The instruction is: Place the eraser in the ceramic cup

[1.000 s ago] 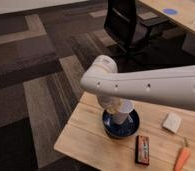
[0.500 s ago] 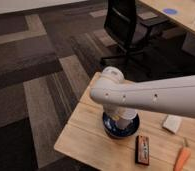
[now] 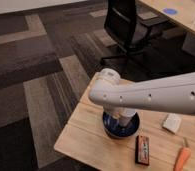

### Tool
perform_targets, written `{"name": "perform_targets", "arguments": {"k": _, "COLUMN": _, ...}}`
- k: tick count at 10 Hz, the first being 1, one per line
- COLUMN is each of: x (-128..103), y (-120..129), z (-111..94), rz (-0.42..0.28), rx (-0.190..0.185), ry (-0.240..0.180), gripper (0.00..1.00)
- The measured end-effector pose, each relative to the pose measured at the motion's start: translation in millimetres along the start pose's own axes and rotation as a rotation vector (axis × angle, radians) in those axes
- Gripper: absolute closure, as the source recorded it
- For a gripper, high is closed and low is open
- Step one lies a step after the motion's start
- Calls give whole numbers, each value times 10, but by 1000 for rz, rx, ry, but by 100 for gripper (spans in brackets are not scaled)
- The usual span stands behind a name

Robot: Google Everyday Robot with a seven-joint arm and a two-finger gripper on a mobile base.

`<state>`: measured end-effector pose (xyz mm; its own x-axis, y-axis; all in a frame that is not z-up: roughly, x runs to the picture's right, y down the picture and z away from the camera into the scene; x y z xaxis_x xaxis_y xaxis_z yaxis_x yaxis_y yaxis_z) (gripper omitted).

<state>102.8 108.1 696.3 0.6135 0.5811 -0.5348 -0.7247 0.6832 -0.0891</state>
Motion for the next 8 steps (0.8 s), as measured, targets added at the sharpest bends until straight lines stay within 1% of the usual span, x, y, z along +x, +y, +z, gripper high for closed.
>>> {"name": "perform_targets", "arguments": {"k": 2, "x": -72, "y": 115, "z": -8, "rz": -36, "rx": -5, "ry": -8, "gripper": 100}}
{"name": "perform_targets", "arguments": {"k": 3, "x": -67, "y": 143, "z": 4, "rz": -43, "rx": -7, "ry": -6, "gripper": 99}}
{"name": "perform_targets", "arguments": {"k": 4, "x": -38, "y": 153, "z": 18, "rz": -50, "rx": 3, "ry": 9, "gripper": 85}}
{"name": "perform_targets", "arguments": {"k": 5, "x": -34, "y": 144, "z": 7, "rz": -47, "rx": 9, "ry": 12, "gripper": 77}}
{"name": "perform_targets", "arguments": {"k": 6, "x": -38, "y": 120, "z": -28, "rz": -39, "rx": 19, "ry": 12, "gripper": 63}}
{"name": "perform_targets", "arguments": {"k": 7, "x": -55, "y": 111, "z": -81, "rz": -32, "rx": 24, "ry": 7, "gripper": 45}}
{"name": "perform_targets", "arguments": {"k": 8, "x": -68, "y": 112, "z": -121, "rz": -29, "rx": 27, "ry": 1, "gripper": 33}}
